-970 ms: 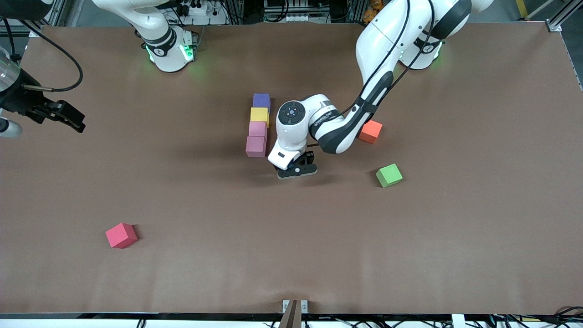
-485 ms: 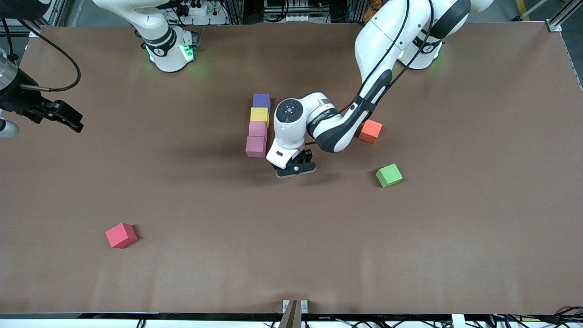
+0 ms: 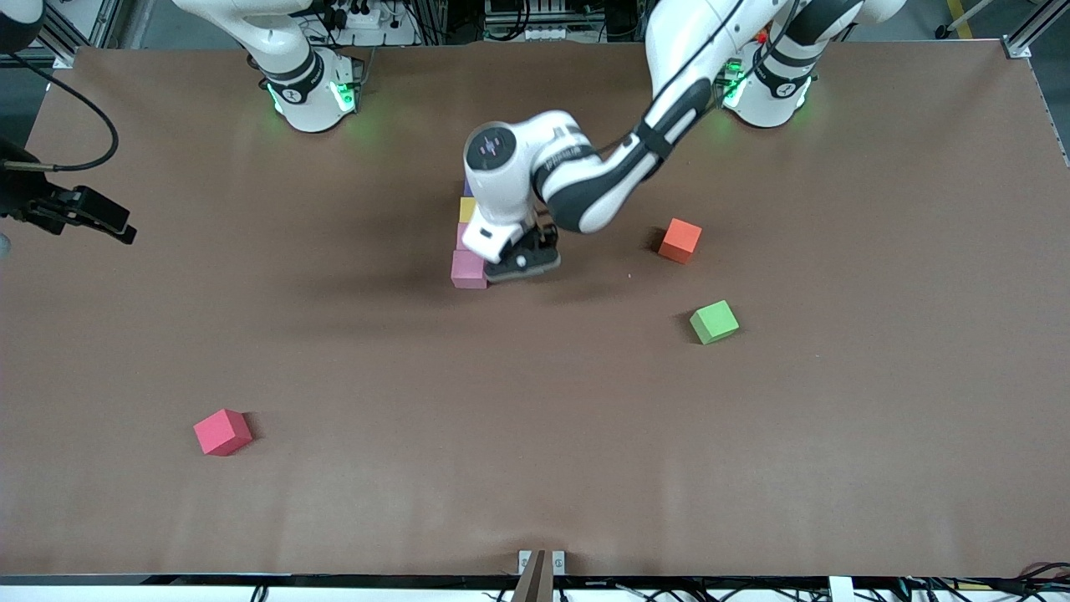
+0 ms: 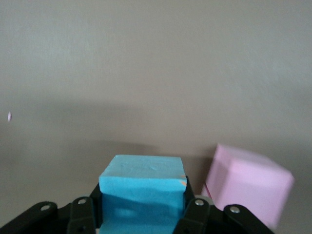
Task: Arrange blocks into number 1
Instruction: 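Carry the cyan cube and set it beyond the purple cube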
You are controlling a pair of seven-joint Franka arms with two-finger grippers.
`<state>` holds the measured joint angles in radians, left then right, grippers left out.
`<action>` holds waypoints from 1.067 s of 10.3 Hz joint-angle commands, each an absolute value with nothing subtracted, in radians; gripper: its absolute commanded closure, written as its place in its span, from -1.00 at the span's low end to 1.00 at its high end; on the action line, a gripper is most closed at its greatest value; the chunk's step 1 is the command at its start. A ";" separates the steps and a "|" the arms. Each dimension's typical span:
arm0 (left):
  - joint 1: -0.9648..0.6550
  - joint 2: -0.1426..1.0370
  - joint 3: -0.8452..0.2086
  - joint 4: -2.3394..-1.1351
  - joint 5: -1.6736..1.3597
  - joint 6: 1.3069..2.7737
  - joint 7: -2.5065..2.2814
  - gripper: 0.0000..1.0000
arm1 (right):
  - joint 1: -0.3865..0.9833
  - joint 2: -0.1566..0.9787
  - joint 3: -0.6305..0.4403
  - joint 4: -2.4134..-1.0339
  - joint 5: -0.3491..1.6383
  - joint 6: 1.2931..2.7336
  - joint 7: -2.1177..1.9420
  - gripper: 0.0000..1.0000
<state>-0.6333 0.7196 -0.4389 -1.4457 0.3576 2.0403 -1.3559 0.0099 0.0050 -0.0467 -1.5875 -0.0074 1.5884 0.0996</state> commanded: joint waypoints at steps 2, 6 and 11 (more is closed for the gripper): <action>-0.684 0.660 -0.546 -1.546 0.362 2.023 -1.512 1.00 | -0.011 0.003 -0.029 -1.623 0.009 1.632 0.075 -1.00; -0.778 0.658 -0.629 -1.647 0.359 2.077 -1.575 1.00 | -0.012 0.005 -0.031 -1.661 0.006 1.675 0.075 -1.00; -0.790 0.676 -0.650 -1.738 0.418 2.235 -1.571 1.00 | -0.011 0.006 -0.031 -1.670 0.006 1.674 0.075 -1.00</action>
<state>-0.8015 0.6848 -0.6465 -1.6960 0.3767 2.1807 -1.5736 0.0086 0.0154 -0.0441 -1.6553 -0.0060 1.6667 0.0894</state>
